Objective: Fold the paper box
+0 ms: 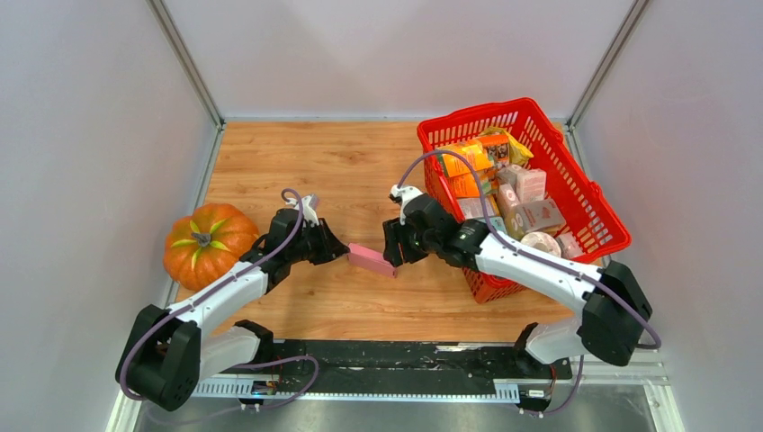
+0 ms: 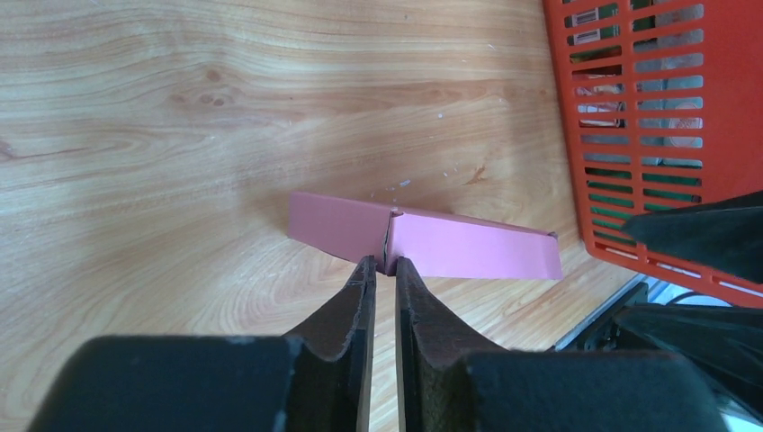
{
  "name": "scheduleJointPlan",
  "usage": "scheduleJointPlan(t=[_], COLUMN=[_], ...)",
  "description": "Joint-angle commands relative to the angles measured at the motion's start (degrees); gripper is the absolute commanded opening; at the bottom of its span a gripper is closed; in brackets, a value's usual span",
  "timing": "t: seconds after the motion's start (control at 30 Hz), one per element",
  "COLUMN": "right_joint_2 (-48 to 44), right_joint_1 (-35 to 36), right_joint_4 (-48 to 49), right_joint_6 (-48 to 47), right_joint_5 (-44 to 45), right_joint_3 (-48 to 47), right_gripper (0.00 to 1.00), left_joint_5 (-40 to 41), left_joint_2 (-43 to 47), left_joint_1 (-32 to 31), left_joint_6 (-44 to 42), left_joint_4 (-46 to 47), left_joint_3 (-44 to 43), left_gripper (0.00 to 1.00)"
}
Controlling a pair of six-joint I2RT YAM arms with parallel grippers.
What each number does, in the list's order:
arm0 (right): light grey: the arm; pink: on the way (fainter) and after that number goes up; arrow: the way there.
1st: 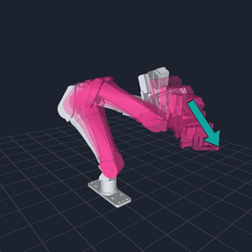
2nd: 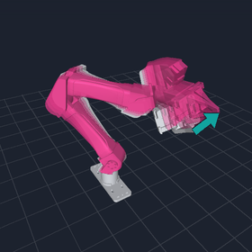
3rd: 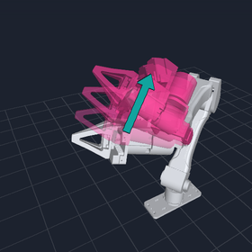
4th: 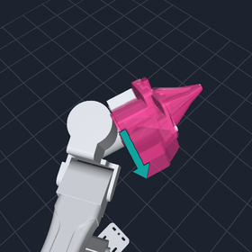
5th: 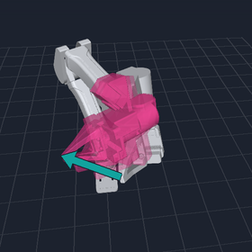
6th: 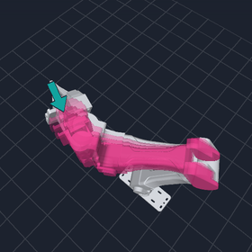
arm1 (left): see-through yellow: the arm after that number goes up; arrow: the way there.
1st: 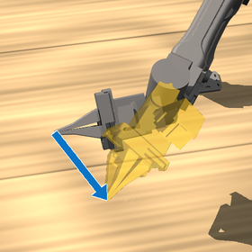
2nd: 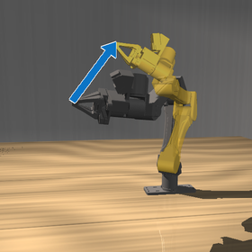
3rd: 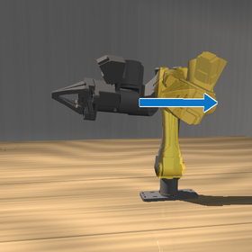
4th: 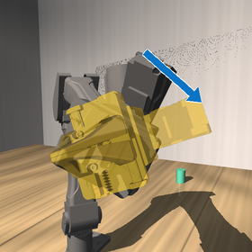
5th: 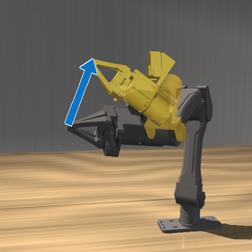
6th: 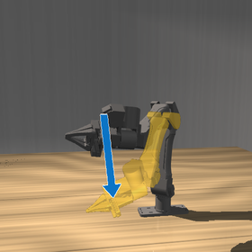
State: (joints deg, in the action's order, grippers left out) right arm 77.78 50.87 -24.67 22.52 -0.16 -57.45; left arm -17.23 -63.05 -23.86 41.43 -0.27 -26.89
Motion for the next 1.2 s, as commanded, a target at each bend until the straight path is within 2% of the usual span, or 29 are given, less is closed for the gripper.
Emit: scheduleJointPlan(t=[0.0, 0.1, 0.17, 0.57, 0.7, 1.0, 1.17], right_joint_2=[3.26, 3.17, 3.08, 7.12, 9.14, 9.15, 10.02], right_joint_1=[0.37, 0.28, 0.37, 0.28, 0.37, 0.98, 2.56], right_joint_4=[-1.97, -0.39, 0.58, 2.86, 2.43, 5.94, 6.48], right_joint_6=[2.09, 0.86, 0.59, -1.08, -1.52, -0.38, -1.51], right_joint_5=[-1.69, -0.19, -0.01, -1.07, -0.1, -0.45, -0.81], right_joint_3=[-1.97, -1.17, -1.0, -0.29, 1.2, 9.63, 10.78], right_gripper=[0.48, 0.36, 0.33, 0.28, 0.23, 0.22, 0.23], left_joint_5=[2.82, 2.65, 2.56, 2.38, 2.56, 3.79, 4.13], left_joint_2=[-1.11, -1.11, -0.94, -0.59, -0.67, 0.2, -0.06], left_joint_1=[0.04, -0.05, 0.04, 0.04, 0.04, 0.04, 0.04], left_joint_6=[-2.93, -3.11, -3.02, -2.93, -3.11, -2.85, -2.41], left_joint_4=[-6.41, -6.41, -6.41, -6.49, -6.49, -5.97, -5.62], left_joint_3=[1.85, 1.85, 1.93, 1.58, 2.02, 5.53, 6.41], left_gripper=[0.04, 0.02, 0.01, 0.0, 0.0, 0.0, 0.0])
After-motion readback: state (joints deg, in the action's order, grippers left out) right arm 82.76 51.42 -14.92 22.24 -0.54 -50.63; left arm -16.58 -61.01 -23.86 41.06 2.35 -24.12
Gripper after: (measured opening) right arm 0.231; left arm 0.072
